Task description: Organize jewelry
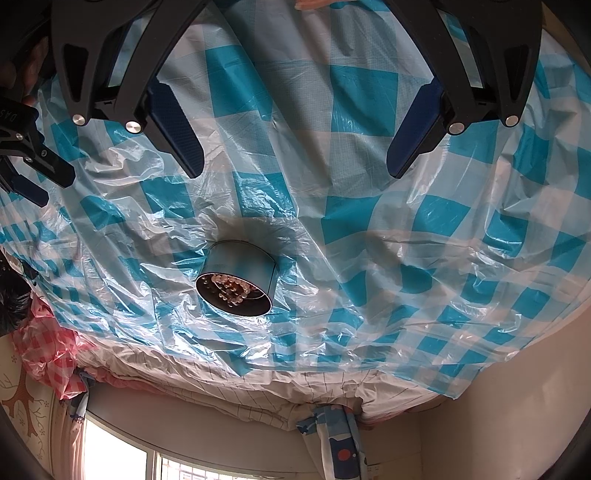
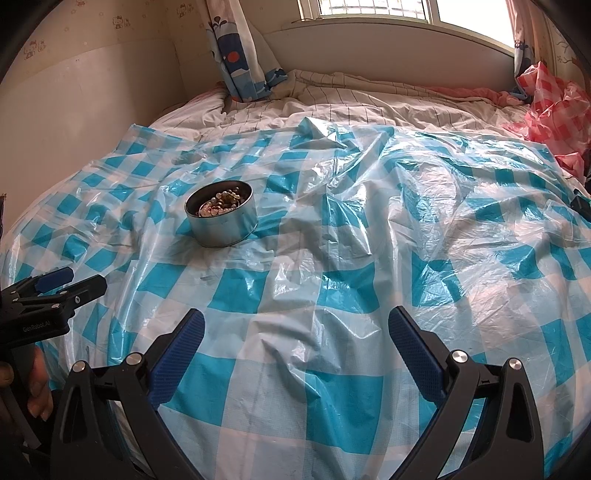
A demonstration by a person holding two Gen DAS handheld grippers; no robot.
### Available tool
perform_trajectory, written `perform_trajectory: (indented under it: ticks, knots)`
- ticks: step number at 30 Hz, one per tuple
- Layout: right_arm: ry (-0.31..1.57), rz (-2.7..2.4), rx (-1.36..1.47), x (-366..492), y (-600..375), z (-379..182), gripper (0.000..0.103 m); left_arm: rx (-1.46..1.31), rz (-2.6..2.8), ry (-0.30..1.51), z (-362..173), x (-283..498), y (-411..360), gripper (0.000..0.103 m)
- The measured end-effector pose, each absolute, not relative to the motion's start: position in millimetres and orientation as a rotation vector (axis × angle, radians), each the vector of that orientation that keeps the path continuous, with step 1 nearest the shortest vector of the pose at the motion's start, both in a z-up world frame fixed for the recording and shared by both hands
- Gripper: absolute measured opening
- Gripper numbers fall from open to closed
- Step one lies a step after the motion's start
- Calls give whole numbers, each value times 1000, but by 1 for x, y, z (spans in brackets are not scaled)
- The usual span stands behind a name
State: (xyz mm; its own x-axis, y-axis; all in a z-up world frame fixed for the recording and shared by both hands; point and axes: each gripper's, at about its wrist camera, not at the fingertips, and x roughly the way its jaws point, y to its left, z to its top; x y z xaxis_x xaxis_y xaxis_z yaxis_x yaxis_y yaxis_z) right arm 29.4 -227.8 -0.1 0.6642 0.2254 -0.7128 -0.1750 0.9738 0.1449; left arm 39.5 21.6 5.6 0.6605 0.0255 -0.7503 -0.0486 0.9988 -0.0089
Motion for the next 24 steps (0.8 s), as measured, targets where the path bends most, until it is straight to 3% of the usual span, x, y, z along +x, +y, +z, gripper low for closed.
perform_trajectory:
  ticks: [24]
  knots:
    - [813, 224, 63, 31, -227, 1, 95, -8, 17, 842, 5, 39, 18, 95]
